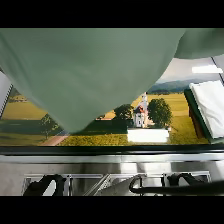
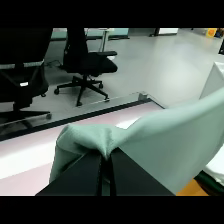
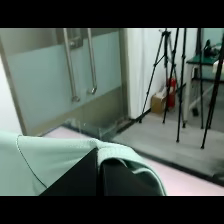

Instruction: Fold the shirts.

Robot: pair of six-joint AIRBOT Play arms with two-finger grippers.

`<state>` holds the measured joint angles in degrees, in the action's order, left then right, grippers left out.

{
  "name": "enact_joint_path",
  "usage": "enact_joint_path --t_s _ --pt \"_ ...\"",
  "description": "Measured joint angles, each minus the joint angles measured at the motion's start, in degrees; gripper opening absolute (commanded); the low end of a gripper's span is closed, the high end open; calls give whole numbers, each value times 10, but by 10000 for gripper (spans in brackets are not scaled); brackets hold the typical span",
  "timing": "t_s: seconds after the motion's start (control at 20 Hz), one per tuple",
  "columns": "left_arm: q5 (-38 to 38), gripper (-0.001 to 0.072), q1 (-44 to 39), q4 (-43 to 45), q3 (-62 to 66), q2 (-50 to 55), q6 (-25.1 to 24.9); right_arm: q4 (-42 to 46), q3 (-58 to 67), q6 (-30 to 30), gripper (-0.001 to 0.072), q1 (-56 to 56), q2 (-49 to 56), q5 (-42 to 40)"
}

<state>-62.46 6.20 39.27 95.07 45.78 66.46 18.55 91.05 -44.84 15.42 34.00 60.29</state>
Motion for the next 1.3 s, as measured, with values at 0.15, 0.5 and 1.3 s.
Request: enact_joint_path --t_s 0.15,0.5,1.3 --pt "16 11 -57 8 19 75 -10 2 -8 4 21 1 49 53" --pt "63 12 -152 63 56 386 -13 37 -117 6 21 2 180 101" --pt "-175 598 -142 88 -108 410 177 165 -221 8 22 2 341 45"
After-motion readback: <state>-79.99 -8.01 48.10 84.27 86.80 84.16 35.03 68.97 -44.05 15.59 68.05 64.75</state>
